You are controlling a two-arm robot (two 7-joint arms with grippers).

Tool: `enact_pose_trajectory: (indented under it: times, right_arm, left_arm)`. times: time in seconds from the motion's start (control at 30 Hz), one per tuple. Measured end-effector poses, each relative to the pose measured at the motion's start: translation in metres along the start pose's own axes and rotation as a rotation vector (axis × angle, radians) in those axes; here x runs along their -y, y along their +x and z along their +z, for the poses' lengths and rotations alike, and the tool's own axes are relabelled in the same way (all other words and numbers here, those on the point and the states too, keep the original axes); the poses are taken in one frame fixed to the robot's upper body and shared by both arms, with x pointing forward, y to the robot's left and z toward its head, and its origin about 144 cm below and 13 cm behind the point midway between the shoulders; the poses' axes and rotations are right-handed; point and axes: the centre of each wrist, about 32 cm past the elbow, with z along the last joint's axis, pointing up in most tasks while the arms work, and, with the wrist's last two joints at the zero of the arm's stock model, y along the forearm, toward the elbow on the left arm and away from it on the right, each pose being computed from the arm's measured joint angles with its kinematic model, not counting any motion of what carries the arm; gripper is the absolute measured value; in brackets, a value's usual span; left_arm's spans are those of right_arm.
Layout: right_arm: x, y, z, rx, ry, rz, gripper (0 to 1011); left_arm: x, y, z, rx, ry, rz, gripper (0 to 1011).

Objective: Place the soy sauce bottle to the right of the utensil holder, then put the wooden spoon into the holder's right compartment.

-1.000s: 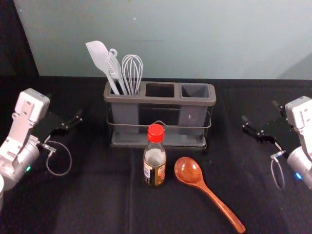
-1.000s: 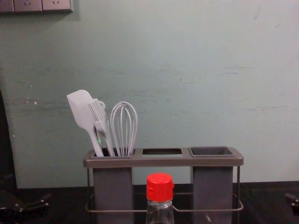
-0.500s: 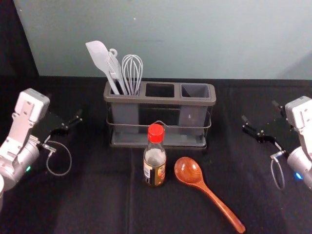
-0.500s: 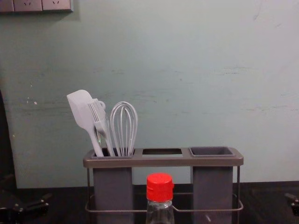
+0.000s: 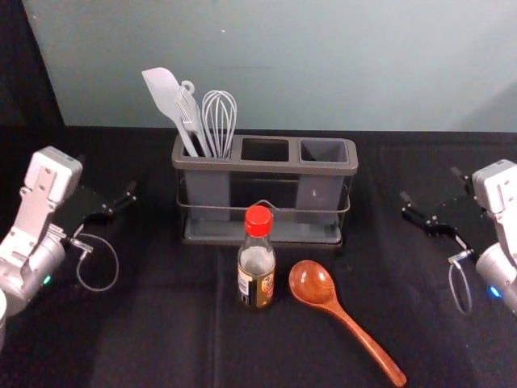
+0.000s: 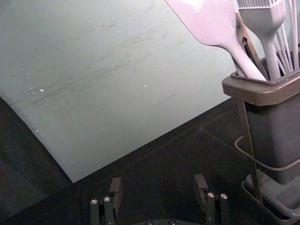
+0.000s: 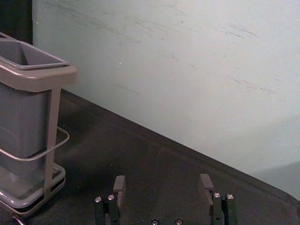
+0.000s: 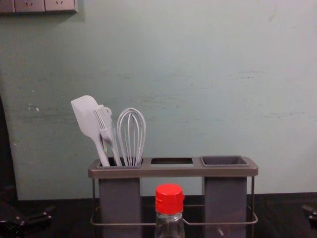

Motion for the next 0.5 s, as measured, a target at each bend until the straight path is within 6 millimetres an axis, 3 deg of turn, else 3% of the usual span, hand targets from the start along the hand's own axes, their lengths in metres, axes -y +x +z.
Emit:
enact_pose_trajectory:
  times: [0.5]
  right_arm:
    - [0.0003,0.0002,-0.0001,-0.001,0.003,0.000,1003]
  left_arm:
    - [0.0000,0.0000,0.0000,0.000,0.000,0.000,1005]
